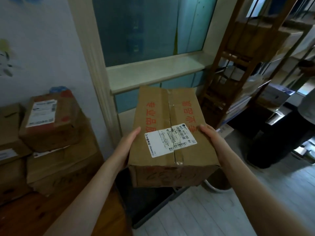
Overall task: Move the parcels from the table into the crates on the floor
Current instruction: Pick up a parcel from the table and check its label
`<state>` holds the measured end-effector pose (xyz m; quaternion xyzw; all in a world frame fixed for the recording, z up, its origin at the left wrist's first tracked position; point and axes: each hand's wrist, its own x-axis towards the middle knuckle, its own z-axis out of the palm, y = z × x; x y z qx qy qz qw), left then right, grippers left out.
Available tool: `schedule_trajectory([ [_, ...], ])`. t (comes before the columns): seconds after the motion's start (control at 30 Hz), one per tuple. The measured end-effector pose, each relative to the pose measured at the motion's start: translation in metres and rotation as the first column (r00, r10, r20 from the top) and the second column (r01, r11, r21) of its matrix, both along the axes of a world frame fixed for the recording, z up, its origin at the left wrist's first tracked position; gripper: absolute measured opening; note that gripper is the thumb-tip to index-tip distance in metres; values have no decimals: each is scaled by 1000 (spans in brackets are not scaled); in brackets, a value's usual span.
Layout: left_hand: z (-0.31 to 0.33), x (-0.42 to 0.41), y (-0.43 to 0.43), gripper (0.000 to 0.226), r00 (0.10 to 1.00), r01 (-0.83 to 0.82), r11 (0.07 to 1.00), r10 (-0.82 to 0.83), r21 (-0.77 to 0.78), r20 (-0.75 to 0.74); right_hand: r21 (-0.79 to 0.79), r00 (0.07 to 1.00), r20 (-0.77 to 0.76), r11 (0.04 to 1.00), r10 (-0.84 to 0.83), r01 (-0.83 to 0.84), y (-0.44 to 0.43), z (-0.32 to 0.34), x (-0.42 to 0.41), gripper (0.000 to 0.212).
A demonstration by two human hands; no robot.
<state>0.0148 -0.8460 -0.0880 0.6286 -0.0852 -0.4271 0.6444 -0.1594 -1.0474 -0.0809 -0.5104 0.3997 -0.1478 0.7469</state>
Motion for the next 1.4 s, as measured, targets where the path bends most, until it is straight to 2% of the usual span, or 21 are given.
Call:
schedule_trajectory([
  [0.17, -21, 8, -60, 24, 997, -53, 997, 50, 57, 62, 64, 1000, 10, 998, 11, -11, -67, -21, 17, 42],
  [0.3, -42, 10, -105, 24, 990, -131, 984, 123, 120, 72, 36, 993, -37, 994, 109, -108, -123, -39, 30, 44],
  [0.47, -59, 4, -150, 49, 984, -160, 968, 140, 194, 113, 21, 970, -84, 973, 230, -229, -178, -53, 50, 42],
  [0.57, -70, 0, -164, 42, 973, -226, 949, 209, 221, 100, 3, 949, -122, 956, 290, -292, -197, -66, 69, 40],
  [0.7, -96, 8, -168, 61, 947, -320, 905, 308, 280, 85, 5, 914, -189, 931, 359, -364, -208, -89, 96, 37],
  [0.87, -129, 23, -164, 66, 914, -403, 866, 400, 296, 74, -29, 862, -240, 885, 446, -465, -202, -119, 120, 30],
  [0.97, -150, 31, -166, 61, 912, -410, 876, 400, 254, 89, -86, 853, -262, 870, 451, -486, -200, -141, 135, 26],
  [1.07, -175, 37, -169, 59, 908, -419, 871, 408, 255, 97, -168, 834, -317, 838, 452, -518, -199, -164, 145, 31],
  [1.2, -219, 37, -178, 56, 903, -416, 855, 428, 309, 31, -242, 781, -434, 776, 450, -582, -199, -212, 145, 35],
  [1.4, -296, 32, -202, 64, 884, -422, 801, 468, 424, -6, -279, 756, -532, 764, 381, -581, -218, -283, 149, 33],
])
